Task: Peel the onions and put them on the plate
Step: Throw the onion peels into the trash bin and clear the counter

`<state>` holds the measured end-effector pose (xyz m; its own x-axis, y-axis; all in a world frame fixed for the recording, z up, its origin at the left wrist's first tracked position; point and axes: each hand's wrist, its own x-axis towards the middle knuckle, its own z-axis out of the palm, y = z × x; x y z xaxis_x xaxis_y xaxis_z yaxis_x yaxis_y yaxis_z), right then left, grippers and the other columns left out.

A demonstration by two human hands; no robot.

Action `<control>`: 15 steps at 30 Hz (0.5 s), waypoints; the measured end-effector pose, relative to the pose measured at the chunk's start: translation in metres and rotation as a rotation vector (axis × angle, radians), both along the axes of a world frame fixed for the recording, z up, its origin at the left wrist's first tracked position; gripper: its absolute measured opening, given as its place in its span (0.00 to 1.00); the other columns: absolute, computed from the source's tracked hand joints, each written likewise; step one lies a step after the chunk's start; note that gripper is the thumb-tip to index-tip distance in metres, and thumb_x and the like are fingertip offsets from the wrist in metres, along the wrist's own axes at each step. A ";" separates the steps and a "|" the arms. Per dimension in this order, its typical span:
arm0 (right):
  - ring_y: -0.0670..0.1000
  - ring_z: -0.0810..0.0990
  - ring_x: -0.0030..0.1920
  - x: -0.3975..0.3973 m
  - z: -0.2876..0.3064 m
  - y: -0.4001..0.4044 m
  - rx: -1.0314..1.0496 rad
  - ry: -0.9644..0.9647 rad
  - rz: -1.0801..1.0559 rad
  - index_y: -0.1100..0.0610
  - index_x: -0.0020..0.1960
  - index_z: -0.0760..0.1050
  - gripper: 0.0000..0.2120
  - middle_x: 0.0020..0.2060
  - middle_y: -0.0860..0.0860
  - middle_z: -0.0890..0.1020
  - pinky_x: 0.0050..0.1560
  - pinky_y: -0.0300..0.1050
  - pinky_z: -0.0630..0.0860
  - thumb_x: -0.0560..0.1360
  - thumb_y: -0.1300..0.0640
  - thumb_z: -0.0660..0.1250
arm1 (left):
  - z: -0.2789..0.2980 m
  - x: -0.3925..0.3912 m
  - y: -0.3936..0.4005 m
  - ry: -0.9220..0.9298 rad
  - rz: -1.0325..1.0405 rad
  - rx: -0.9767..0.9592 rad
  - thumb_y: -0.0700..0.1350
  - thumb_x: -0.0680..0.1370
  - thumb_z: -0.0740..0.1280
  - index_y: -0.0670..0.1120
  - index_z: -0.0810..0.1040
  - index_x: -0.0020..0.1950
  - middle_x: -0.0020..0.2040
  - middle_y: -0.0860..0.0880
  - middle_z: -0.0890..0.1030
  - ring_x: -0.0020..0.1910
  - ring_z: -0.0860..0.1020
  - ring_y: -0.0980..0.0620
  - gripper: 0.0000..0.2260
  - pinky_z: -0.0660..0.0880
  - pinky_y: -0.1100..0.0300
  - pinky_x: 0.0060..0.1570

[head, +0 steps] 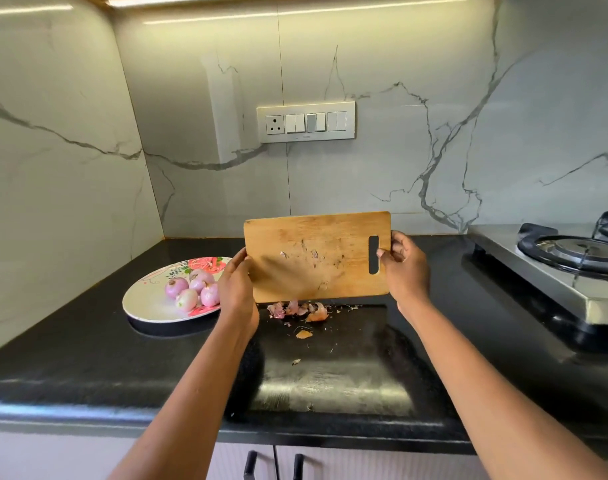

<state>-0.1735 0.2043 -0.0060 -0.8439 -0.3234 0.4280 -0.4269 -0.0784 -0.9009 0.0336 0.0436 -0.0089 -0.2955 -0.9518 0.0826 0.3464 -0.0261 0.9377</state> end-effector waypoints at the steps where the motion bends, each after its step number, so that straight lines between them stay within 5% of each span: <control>1: 0.45 0.81 0.53 0.000 0.001 -0.001 -0.008 0.017 -0.011 0.53 0.67 0.76 0.17 0.53 0.45 0.84 0.56 0.39 0.75 0.79 0.62 0.69 | 0.002 0.000 0.000 0.006 0.015 -0.022 0.44 0.84 0.61 0.54 0.79 0.65 0.67 0.50 0.79 0.68 0.74 0.49 0.13 0.69 0.45 0.73; 5: 0.48 0.83 0.55 0.001 -0.009 -0.003 0.086 0.062 -0.026 0.53 0.66 0.77 0.17 0.55 0.47 0.85 0.61 0.47 0.77 0.79 0.60 0.70 | -0.001 0.001 0.001 0.008 0.018 -0.029 0.40 0.85 0.60 0.47 0.76 0.71 0.68 0.48 0.78 0.69 0.73 0.49 0.15 0.67 0.49 0.74; 15: 0.49 0.81 0.57 0.003 -0.010 0.002 0.097 0.084 -0.055 0.54 0.69 0.74 0.17 0.57 0.50 0.83 0.58 0.41 0.74 0.80 0.60 0.69 | -0.012 -0.004 0.001 0.013 0.025 -0.048 0.40 0.85 0.60 0.50 0.77 0.67 0.67 0.48 0.78 0.69 0.73 0.49 0.14 0.68 0.48 0.74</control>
